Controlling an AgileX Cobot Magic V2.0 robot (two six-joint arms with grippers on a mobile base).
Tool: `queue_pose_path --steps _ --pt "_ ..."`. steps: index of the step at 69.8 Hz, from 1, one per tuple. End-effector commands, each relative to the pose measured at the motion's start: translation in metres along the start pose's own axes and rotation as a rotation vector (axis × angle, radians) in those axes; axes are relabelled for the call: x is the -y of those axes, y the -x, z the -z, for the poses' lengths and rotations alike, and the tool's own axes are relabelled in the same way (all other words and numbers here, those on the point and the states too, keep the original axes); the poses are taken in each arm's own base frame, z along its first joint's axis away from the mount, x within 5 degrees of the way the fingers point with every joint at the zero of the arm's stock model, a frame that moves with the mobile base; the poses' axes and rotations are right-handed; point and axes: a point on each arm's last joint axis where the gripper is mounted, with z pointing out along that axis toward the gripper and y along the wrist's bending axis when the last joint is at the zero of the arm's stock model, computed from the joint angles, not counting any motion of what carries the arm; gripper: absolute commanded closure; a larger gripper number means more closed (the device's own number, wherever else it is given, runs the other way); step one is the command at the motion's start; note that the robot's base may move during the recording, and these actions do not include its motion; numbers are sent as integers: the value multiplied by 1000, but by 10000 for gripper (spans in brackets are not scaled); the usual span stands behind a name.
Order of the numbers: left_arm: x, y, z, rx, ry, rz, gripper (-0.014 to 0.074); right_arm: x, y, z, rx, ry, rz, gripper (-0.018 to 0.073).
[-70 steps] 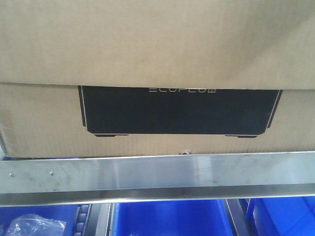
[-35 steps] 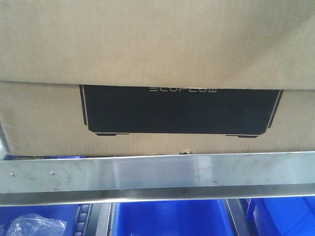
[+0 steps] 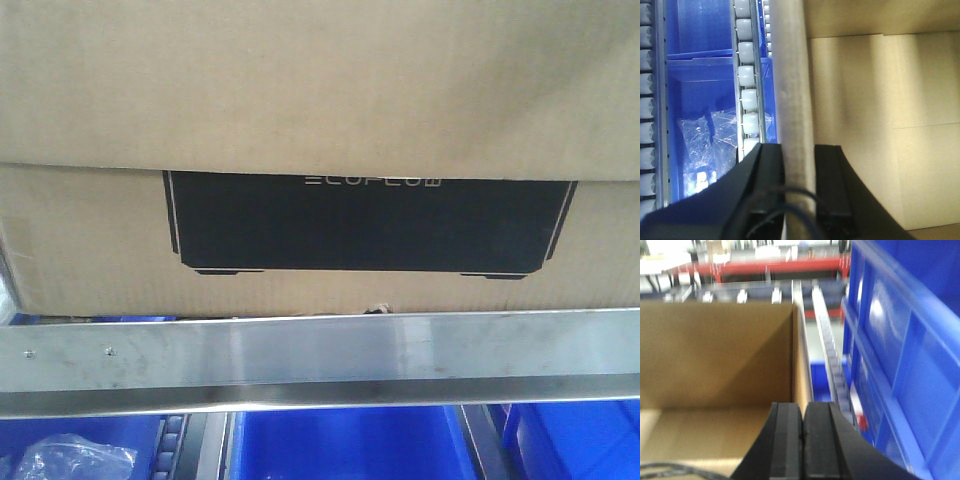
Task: Grab box from left shelf to table start
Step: 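Close both grippers on the box's side walls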
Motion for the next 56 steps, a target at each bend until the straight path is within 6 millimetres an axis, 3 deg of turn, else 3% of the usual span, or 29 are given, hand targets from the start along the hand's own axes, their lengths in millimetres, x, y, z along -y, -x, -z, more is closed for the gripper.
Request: queue_pose_path --steps 1,7,18,24,36,56 --pt "8 9 13 84 -77 26 694 -2 24 4 83 3 14 496" --pt "6 7 13 73 -50 11 694 -3 31 3 43 1 15 434" --pt "3 5 13 46 -20 -3 694 -5 44 -5 -28 -2 15 120" --pt "2 7 16 49 -9 -7 694 -6 48 -13 -86 -6 15 8" --pt "1 13 26 69 1 -9 694 -7 60 -36 -249 -16 14 -1" --pt "1 13 26 68 2 -9 694 -10 81 -95 -484 -8 58 -1"
